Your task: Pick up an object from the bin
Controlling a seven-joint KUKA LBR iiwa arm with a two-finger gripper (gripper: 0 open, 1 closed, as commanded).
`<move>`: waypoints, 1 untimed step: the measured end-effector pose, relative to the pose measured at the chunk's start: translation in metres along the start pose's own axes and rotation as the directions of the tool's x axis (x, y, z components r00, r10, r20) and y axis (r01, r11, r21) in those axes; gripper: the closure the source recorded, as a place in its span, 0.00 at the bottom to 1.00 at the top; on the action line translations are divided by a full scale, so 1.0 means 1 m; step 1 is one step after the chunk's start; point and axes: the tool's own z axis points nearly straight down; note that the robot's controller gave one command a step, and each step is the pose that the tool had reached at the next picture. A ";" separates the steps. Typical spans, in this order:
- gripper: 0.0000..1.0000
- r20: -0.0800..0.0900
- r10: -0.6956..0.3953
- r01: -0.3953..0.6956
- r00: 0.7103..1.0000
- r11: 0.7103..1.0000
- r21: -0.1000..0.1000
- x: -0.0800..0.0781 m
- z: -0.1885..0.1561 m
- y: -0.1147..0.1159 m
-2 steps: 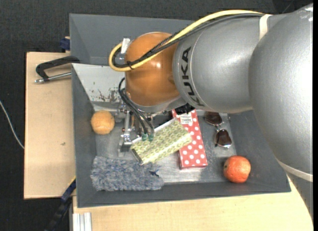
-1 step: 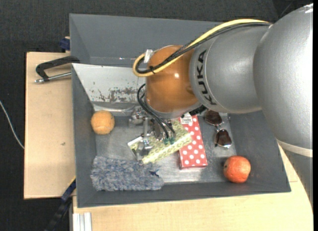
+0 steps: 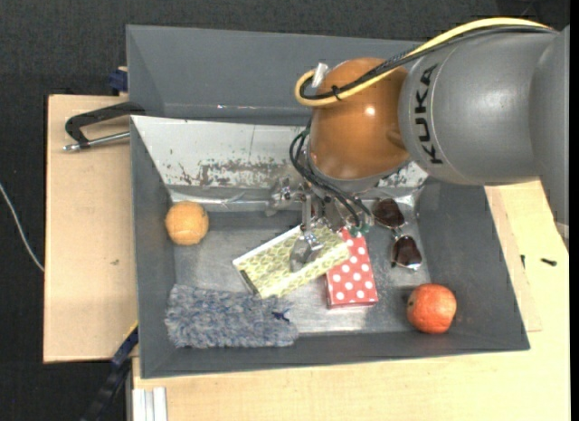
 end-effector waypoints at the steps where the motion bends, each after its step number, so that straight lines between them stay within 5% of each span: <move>1: 0.00 -0.007 0.020 -0.020 1.000 1.000 -0.002 0.025 0.031 -0.007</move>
Offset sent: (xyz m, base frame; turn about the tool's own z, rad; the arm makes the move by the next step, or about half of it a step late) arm 0.0081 -0.0495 -0.0588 -0.4403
